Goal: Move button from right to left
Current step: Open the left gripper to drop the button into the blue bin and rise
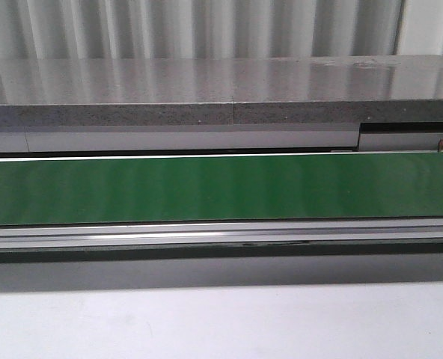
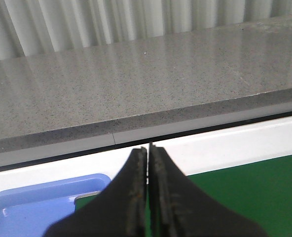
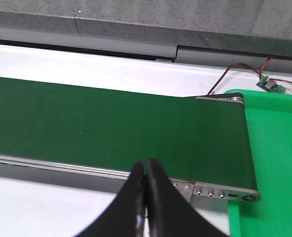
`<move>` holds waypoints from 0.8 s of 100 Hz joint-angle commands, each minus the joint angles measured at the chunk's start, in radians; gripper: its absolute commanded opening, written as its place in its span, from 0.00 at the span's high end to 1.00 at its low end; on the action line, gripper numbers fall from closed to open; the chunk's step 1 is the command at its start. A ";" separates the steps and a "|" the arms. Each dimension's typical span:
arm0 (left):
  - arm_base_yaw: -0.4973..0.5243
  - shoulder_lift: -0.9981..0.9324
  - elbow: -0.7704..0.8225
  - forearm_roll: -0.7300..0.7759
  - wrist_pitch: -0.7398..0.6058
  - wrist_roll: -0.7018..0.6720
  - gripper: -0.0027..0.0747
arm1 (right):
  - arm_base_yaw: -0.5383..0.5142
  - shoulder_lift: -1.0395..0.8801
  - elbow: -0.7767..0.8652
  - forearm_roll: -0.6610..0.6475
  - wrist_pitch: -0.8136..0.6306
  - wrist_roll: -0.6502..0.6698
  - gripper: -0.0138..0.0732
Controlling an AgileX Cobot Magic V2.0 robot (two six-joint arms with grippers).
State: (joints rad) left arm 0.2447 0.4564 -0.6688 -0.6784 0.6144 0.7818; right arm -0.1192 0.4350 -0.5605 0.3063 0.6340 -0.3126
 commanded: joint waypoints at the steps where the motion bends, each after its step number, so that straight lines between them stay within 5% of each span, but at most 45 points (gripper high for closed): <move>1: -0.009 -0.001 -0.019 -0.042 -0.066 -0.004 0.99 | 0.002 0.003 -0.024 0.008 -0.063 -0.005 0.92; 80: -0.009 -0.001 0.032 -0.048 -0.122 -0.004 0.99 | 0.002 0.003 -0.024 0.008 -0.063 -0.005 0.92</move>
State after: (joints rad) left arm 0.2430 0.4494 -0.6306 -0.6831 0.5856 0.7818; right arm -0.1192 0.4350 -0.5605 0.3063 0.6340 -0.3126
